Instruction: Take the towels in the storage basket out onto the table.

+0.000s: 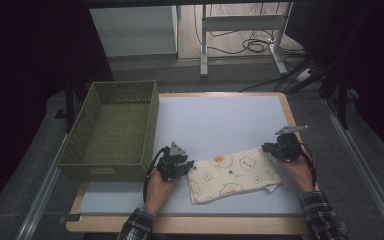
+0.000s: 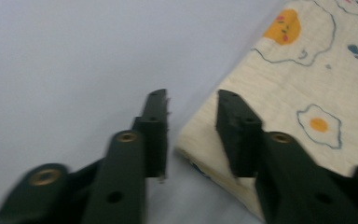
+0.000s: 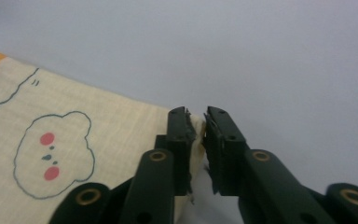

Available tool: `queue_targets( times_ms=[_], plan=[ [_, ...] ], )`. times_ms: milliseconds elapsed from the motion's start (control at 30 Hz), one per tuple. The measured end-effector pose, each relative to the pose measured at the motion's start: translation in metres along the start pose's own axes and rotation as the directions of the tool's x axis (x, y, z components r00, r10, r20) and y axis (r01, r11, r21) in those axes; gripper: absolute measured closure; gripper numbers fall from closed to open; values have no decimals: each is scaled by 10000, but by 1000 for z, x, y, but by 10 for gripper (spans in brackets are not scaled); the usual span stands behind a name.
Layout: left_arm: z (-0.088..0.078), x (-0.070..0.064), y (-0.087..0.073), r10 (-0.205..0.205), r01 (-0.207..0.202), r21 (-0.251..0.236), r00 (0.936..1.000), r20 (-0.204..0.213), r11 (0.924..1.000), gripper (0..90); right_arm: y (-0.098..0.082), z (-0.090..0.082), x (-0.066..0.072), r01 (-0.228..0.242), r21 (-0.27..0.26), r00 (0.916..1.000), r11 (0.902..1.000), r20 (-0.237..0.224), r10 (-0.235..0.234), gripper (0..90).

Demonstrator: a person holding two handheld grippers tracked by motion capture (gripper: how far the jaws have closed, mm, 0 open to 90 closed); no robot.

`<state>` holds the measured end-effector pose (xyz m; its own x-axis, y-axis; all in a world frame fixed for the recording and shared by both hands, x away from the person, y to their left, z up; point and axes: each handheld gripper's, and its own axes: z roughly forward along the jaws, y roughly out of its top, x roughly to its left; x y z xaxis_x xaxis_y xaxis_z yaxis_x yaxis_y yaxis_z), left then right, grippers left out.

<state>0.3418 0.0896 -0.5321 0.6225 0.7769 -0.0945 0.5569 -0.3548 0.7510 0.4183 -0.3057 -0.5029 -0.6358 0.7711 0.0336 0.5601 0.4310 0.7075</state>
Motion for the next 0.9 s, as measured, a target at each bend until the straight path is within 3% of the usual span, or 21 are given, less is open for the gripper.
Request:
queue_targets(
  times_ms=[100, 200, 367, 600, 900],
  plan=[
    [4, 0, 2, 291, -279, 331, 9989, -361, 9991, 512, -4, -8, -2, -291, -159, 9996, 9995, -65, 290, 726],
    [8, 1, 1, 400, -364, 543, 9969, -677, 9979, 480, -8, -17, -3, -422, -272, 9991, 9987, -71, 420, 667],
    [11, 13, -4, 114, -100, 312, 9990, -444, 9995, 343, -15, -27, 6, -309, -173, 9986, 9994, -441, 301, 608],
    [11, 14, -5, 129, -119, 285, 9993, -361, 9995, 327, -23, -30, 30, 159, -93, 9948, 9998, -1009, -168, 551],
    [11, 15, -6, 88, -81, 214, 9995, -319, 9997, 326, -32, -28, 64, 721, -179, 9834, 9972, -1659, -741, 503]
  ],
)
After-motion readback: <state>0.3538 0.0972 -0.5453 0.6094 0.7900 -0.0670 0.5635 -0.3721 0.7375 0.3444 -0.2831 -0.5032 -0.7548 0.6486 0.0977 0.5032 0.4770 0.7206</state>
